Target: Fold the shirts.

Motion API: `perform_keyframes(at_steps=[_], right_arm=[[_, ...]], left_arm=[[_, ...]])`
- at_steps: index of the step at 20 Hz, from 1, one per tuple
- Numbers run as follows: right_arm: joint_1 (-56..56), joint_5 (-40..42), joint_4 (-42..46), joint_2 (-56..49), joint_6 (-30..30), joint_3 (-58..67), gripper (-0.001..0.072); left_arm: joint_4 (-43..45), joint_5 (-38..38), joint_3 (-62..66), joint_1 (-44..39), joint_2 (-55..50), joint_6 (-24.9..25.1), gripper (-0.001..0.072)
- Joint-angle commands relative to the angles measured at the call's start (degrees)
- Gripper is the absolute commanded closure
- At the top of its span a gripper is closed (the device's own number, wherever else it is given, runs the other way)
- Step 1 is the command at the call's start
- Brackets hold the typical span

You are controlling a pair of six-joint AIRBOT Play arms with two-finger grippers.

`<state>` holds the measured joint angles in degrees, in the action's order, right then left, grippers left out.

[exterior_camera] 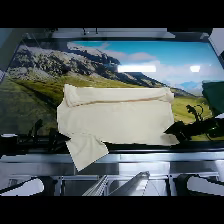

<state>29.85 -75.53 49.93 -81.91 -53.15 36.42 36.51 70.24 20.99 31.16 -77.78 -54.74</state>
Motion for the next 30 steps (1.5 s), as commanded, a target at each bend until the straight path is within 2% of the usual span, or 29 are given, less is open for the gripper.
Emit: perform_keyframes(at_steps=[1,2,3,5,6,7,8,9,12,13,14,15,16,17,21,23,24,28,29,30], right_arm=[[0.0,3.6,0.0,0.0,0.2,0.0,0.0448],[0.0,2.2,0.5,0.1,0.9,0.1,0.0508],[0.0,1.3,1.1,0.1,0.8,0.0,0.0509],[0.0,1.2,1.2,0.1,0.7,0.1,0.0514],[0.0,1.2,1.2,0.1,0.7,0.1,0.0556],[0.0,1.1,1.2,0.1,0.7,0.1,0.0657],[0.1,1.1,1.2,0.2,0.7,0.1,0.0658],[0.1,0.7,1.2,0.2,0.8,0.2,0.0698],[0.1,-1.2,2.3,0.2,0.9,1.8,0.0687],[0.1,-1.6,2.5,0.2,0.8,2.1,0.0625],[0.1,-1.8,2.6,0.2,0.8,2.2,0.0416],[0.1,-2.1,2.8,0.2,0.8,2.2,0.0344],[0.1,-2.7,3.3,0.2,0.9,2.2,0.0434],[0.2,-3.2,4.9,0.2,0.8,2.2,0.0456],[4.5,-4.5,5.7,0.9,-0.2,1.4,0.0457],[7.3,-4.5,4.4,2.2,-0.2,1.2,0.0518],[8.1,-4.5,2.9,2.8,0.4,0.9,0.0606],[6.3,-3.5,0.0,2.6,2.3,-1.9,0.0612],[5.6,-2.9,0.5,2.6,2.3,-2.6,0.0702],[5.2,-2.5,0.8,2.6,2.1,-2.7,0.0697]], left_arm=[[-0.1,-0.2,-1.9,0.0,2.9,0.3,0.0573],[-0.1,0.3,-2.5,0.0,3.5,0.9,0.0661],[-0.1,0.6,-3.1,0.0,4.3,1.3,0.0681],[0.0,0.7,-3.7,0.0,5.7,1.3,0.0684],[0.0,0.7,-3.7,0.0,6.3,1.3,0.0689],[-0.1,0.7,-3.7,0.0,7.3,1.3,0.0689],[-0.1,0.7,-3.6,0.0,8.4,1.1,0.0689],[0.0,0.7,-3.2,0.0,9.5,1.0,0.0689],[1.2,0.7,-2.0,0.0,12.1,-1.0,0.0688],[3.1,0.7,-1.6,0.0,12.1,-2.1,0.0687],[4.6,0.6,-1.4,0.1,12.1,-2.6,0.0687],[5.5,0.6,-1.5,0.0,12.0,-2.9,0.0687],[5.5,0.6,-1.5,0.0,12.0,-3.0,0.0687],[5.5,0.5,-1.5,0.0,12.0,-3.0,0.0687],[5.5,0.7,-1.5,0.0,12.0,-3.0,0.0687],[5.4,0.5,-1.4,0.0,12.0,-3.0,0.0686],[5.4,0.3,-1.5,0.0,12.0,-3.0,0.0686],[5.4,0.3,-1.5,0.0,12.0,-3.0,0.0686],[5.4,0.3,-1.5,0.0,12.0,-3.0,0.0686],[5.4,0.3,-1.5,0.0,12.0,-3.0,0.0686]])
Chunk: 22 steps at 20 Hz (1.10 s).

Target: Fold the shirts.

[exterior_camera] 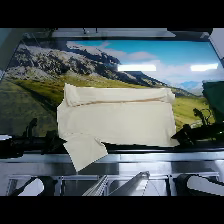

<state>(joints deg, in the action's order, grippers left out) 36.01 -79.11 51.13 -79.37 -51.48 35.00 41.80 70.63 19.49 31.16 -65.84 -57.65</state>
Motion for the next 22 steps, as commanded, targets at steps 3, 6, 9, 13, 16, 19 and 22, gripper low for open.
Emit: perform_keyframes(at_steps=[3,6,9,13,16,19,22], right_arm=[[-0.7,1.2,-0.3,0.2,-1.1,0.1,0.0697],[-0.7,-1.6,-0.9,1.5,-2.3,4.5,0.0697],[-0.7,-3.1,-4.5,3.1,-3.5,10.4,0.0698],[-1.1,2.8,-11.8,1.5,-4.3,15.5,0.0697],[-2.8,9.2,-22.4,-1.7,-2.2,17.7,0.0697],[-6.1,13.5,-29.3,-6.0,1.1,20.1,0.0697],[-8.9,18.4,-29.4,-10.6,1.4,22.6,0.0697]], left_arm=[[-1.9,1.2,0.1,0.0,0.1,0.9,0.0685],[-8.0,8.4,3.8,0.0,0.1,2.1,0.0685],[-13.7,14.8,11.6,0.0,0.1,0.5,0.0686],[-13.8,11.9,24.1,-1.3,-0.5,-3.5,0.0686],[-12.5,9.6,35.1,-7.4,-6.9,-4.8,0.0686],[-9.8,7.0,46.6,-13.8,-17.4,-7.0,0.0687],[-8.7,5.7,58.2,-17.2,-27.6,-8.2,0.0688]])
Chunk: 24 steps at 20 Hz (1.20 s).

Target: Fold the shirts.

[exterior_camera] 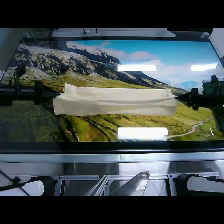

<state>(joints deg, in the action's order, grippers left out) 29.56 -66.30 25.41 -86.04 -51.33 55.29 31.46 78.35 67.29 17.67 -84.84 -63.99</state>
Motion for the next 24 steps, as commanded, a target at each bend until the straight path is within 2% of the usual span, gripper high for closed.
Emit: perform_keyframes(at_steps=[1,9,13,14,15,16,19,20,21,24], right_arm=[[-3.0,6.6,-3.6,-5.6,1.2,3.0,0.0697],[-4.0,8.6,-3.6,-14.1,2.2,4.1,0.0697],[-4.0,8.9,-3.8,-14.3,3.4,4.2,0.0696],[-3.9,8.2,-3.8,-14.2,3.6,4.5,0.0695],[-3.9,6.9,-3.8,-14.2,4.9,5.0,0.0679],[-3.9,5.4,-3.8,-14.2,6.2,6.0,0.0563],[-3.4,2.5,-3.6,-14.2,7.9,11.2,0.0263],[-2.8,1.8,-3.6,-14.2,7.8,13.4,0.0148],[-2.2,1.4,-3.3,-14.2,7.6,15.2,0.0066],[0.0,1.4,3.8,-14.4,0.7,18.2,0.0066]], left_arm=[[2.0,-2.1,14.3,-4.7,-11.9,-2.1,0.0688],[2.0,-1.8,35.5,-7.0,-30.6,-7.6,0.0699],[2.0,-0.9,43.1,-7.9,-36.2,-7.7,0.0692],[2.0,0.5,44.7,-7.9,-37.0,-7.8,0.0572],[2.0,1.7,45.9,-7.9,-37.5,-8.5,0.0402],[2.1,3.1,46.8,-7.3,-37.6,-8.6,0.0370],[1.7,5.4,50.1,-4.9,-37.6,-8.9,0.0370],[1.3,6.5,51.2,-3.7,-37.6,-10.3,0.0370],[0.9,8.1,51.5,-2.7,-37.2,-11.3,0.0370],[0.0,10.0,46.9,-0.3,-33.8,-11.5,0.0373]])
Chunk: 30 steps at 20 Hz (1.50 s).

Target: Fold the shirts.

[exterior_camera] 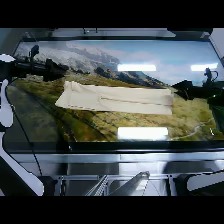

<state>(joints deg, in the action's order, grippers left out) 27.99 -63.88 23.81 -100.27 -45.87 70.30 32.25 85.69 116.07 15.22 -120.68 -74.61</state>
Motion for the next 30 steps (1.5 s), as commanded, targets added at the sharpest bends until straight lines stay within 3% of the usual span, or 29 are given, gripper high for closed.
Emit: perform_keyframes(at_steps=[1,2,3,4,12,14,16,17,20,24,30], right_arm=[[1.8,-1.1,9.0,-0.6,-5.9,3.3,0.0066],[1.8,-1.5,12.6,-1.4,-7.2,3.3,0.0066],[1.8,-2.6,14.3,-2.4,-8.2,3.3,0.0066],[1.7,-4.2,14.3,-3.8,-8.2,3.3,0.0066],[-4.9,-4.5,10.7,-7.1,-7.9,3.4,0.0088],[-6.4,-4.5,10.6,-7.1,-7.9,3.6,0.0400],[-6.9,-4.6,10.4,-7.1,-8.0,4.1,0.0651],[-6.9,-4.5,10.4,-7.1,-8.0,4.6,0.0695],[-6.9,-5.2,10.4,-6.9,-8.8,6.7,0.0696],[-7.0,-11.3,10.4,-5.8,-11.8,11.2,0.0696],[-7.0,-19.8,1.5,-1.0,-14.2,17.1,0.0696]], left_arm=[[-0.8,3.2,-3.0,2.5,2.8,-0.9,0.0374],[-0.8,3.7,-3.9,2.7,3.4,-0.9,0.0375],[-0.9,4.4,-4.2,2.7,3.7,-0.9,0.0501],[-0.9,5.5,-4.2,2.6,3.8,-0.6,0.0706],[-0.8,7.8,-4.1,-5.2,3.9,0.6,0.0707],[-0.8,7.7,-4.1,-7.7,3.9,0.7,0.0706],[-0.7,7.8,-4.2,-10.8,3.9,0.8,0.0706],[-0.5,7.5,-4.2,-12.2,3.8,1.2,0.0707],[4.8,3.8,-4.2,-17.8,3.6,1.1,0.0707],[8.7,-6.6,-7.1,-26.8,3.5,1.0,0.0706],[18.4,-32.5,-11.7,-38.5,3.3,-1.4,0.0708]])
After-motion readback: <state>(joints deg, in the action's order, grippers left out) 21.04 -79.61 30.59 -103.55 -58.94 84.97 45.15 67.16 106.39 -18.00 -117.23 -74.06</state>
